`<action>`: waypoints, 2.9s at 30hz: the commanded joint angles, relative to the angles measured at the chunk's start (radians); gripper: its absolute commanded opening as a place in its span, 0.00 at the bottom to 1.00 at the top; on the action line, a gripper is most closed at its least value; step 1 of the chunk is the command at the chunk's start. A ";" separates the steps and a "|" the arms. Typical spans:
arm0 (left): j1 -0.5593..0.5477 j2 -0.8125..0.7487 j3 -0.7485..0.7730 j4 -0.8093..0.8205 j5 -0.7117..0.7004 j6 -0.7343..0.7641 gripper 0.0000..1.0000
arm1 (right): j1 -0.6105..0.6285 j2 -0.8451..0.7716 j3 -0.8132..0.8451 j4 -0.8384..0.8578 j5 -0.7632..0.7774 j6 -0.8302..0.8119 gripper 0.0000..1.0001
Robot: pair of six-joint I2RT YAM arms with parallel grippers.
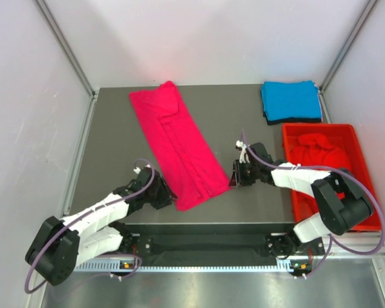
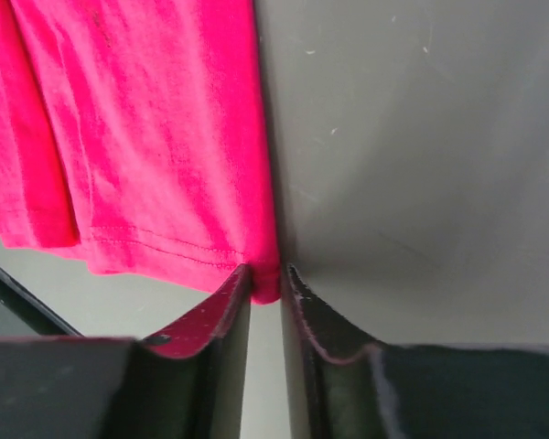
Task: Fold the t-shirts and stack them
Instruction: Fold the tshirt
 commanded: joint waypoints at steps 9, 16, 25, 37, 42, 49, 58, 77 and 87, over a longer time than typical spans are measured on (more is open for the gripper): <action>-0.091 -0.079 -0.050 -0.094 -0.142 -0.136 0.45 | -0.007 0.002 -0.043 0.020 -0.007 -0.004 0.00; -0.116 -0.087 -0.075 -0.083 -0.139 -0.176 0.44 | -0.007 -0.022 -0.073 0.052 -0.024 0.019 0.01; -0.145 -0.058 -0.079 -0.057 -0.150 -0.193 0.38 | -0.006 -0.045 -0.097 0.070 -0.017 0.064 0.02; -0.152 -0.081 -0.023 -0.144 -0.150 -0.162 0.00 | -0.004 -0.105 -0.121 0.046 -0.017 0.092 0.00; -0.154 -0.128 0.004 -0.198 -0.119 -0.171 0.00 | 0.008 -0.215 -0.127 -0.066 0.019 0.110 0.00; -0.160 -0.196 0.024 -0.267 -0.061 -0.175 0.00 | 0.030 -0.372 -0.178 -0.137 0.045 0.147 0.00; -0.247 -0.207 0.024 -0.224 -0.061 -0.179 0.29 | 0.050 -0.418 -0.212 -0.158 0.076 0.168 0.01; -0.448 -0.081 0.017 -0.117 -0.269 -0.294 0.39 | 0.054 -0.452 -0.218 -0.146 0.079 0.176 0.04; -0.453 0.005 0.022 -0.030 -0.220 -0.274 0.29 | 0.054 -0.447 -0.219 -0.129 0.082 0.200 0.05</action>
